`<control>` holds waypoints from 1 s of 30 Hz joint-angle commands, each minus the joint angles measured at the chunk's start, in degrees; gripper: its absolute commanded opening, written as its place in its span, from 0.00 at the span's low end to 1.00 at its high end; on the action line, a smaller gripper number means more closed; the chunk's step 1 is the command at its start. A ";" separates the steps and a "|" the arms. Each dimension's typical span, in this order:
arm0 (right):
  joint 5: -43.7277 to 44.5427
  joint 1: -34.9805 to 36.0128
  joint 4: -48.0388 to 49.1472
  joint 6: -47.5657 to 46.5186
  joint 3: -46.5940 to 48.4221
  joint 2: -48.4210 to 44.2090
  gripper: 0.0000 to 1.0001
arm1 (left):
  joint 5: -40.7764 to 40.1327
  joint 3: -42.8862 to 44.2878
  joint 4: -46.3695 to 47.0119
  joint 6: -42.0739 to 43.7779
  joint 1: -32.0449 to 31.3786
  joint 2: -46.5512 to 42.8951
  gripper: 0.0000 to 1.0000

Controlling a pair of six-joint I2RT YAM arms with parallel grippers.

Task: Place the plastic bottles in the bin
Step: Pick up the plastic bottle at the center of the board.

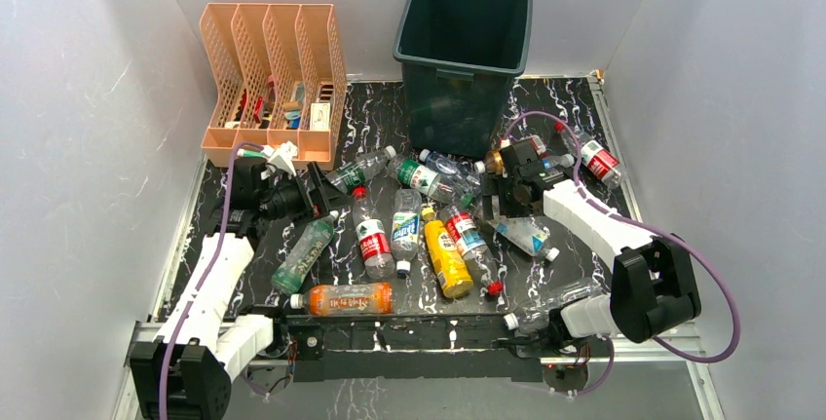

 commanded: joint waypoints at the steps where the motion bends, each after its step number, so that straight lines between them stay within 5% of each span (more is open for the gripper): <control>1: -1.33 -0.02 -2.18 -0.53 2.28 -0.26 0.98 | 0.13 1.85 -1.14 -0.25 -0.77 -0.19 0.98; 17: -1.61 0.03 -0.18 -0.47 2.80 8.47 0.97 | -0.75 2.96 -2.39 0.13 -1.70 -0.16 0.98; 27: -2.33 0.03 -3.17 -0.54 5.80 4.71 0.55 | -1.20 3.23 -2.94 0.17 -2.00 -0.32 0.98; 30: -3.39 -0.03 -5.19 -0.59 8.55 2.97 0.51 | -2.91 3.19 -3.75 -0.51 -1.97 -0.73 0.98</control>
